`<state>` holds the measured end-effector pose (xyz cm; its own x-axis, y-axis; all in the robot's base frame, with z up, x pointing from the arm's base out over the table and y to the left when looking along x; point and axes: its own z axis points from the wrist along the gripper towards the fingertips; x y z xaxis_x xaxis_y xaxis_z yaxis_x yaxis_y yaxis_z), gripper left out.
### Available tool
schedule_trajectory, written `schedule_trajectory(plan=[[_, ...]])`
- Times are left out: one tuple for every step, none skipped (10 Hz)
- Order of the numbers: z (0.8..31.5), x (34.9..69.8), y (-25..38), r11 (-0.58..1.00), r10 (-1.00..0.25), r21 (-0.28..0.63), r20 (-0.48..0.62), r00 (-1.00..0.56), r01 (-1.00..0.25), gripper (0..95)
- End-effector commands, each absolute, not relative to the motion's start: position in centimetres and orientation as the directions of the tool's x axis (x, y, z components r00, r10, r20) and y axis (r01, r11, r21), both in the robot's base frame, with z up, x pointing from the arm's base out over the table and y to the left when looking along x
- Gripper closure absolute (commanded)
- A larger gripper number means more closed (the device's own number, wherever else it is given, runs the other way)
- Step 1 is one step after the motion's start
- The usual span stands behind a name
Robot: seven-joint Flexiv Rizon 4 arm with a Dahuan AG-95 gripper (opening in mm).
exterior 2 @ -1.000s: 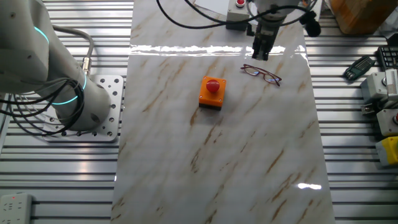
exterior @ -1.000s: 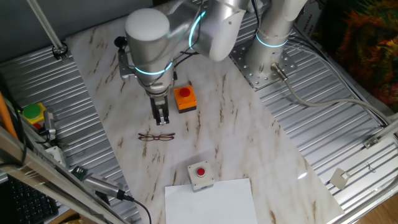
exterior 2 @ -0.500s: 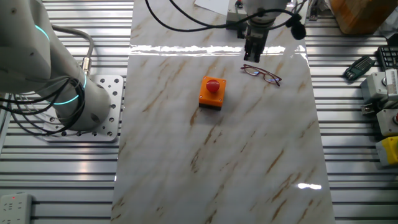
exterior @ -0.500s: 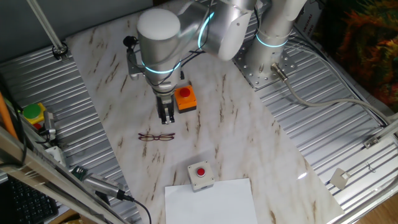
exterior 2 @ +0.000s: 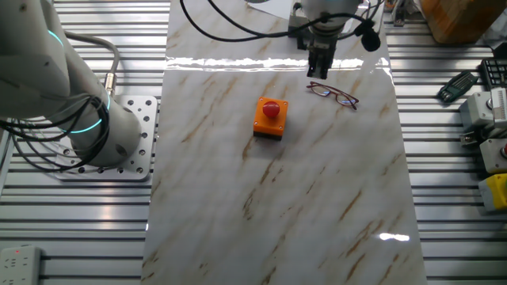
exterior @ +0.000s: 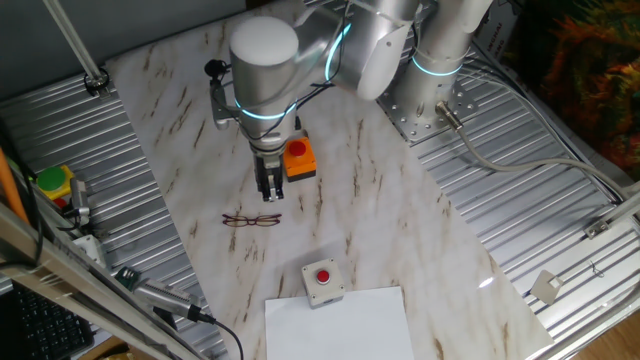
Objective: Unfold the leg of the glasses (with one hand)
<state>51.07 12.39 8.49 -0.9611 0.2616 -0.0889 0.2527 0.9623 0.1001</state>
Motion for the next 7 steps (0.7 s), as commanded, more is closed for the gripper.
schedule_trajectory(plan=[[7.7,51.3,12.5,0.962,0.262,0.101,-0.088,-0.961,0.253,95.0],[7.3,51.4,12.6,0.962,0.262,0.102,-0.087,-0.961,0.253,95.0],[7.0,51.4,12.5,0.962,0.262,0.100,-0.088,-0.961,0.253,95.0],[6.8,51.5,12.5,0.962,0.262,0.101,-0.088,-0.961,0.253,95.0],[6.7,51.5,12.6,0.962,0.261,0.102,-0.087,-0.961,0.252,95.0],[6.5,51.5,12.5,0.962,0.261,0.102,-0.088,-0.961,0.252,95.0],[6.1,51.5,12.6,0.962,0.262,0.104,-0.089,-0.961,0.252,95.0]])
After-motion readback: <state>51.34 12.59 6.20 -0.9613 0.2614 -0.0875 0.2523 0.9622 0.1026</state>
